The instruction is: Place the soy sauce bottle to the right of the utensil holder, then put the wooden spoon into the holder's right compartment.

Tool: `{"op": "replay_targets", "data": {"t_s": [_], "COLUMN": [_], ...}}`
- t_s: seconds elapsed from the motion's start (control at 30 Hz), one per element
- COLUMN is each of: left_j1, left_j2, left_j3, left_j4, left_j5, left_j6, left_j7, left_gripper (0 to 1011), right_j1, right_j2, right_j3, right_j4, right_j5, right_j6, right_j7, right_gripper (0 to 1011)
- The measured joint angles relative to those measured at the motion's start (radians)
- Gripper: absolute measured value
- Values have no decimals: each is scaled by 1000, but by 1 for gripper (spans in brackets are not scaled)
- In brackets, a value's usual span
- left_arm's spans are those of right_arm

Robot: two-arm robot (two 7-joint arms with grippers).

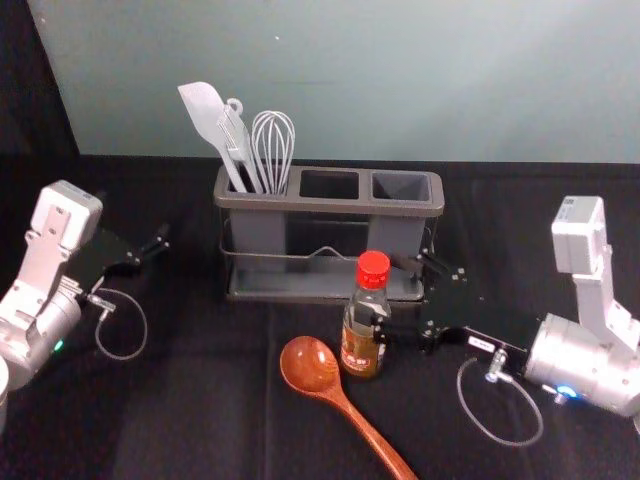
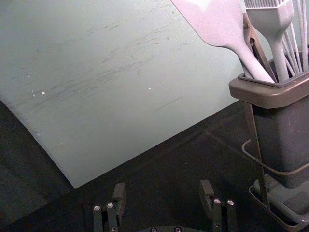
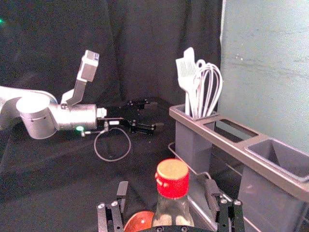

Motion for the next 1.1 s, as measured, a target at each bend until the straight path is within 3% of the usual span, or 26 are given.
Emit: {"op": "replay_targets", "data": {"t_s": [0.43, 0.9, 1.1], "left_j1": [0, 0, 0], "left_j2": [0, 0, 0], "left_j3": [0, 0, 0], "left_j4": [0, 0, 0], "left_j5": [0, 0, 0], "left_j6": [0, 0, 0], "left_j7": [0, 0, 0], "left_gripper": [1005, 1005, 1005], "right_j1": [39, 43, 43], "right_j2": [-57, -65, -65], "right_j3": [-15, -19, -18], "right_j4": [46, 56, 54], "right_j5": [-2, -12, -11], "right_j6": [-6, -18, -17], "right_j7": [-16, -23, -23], "right_gripper": [1002, 1000, 889]}}
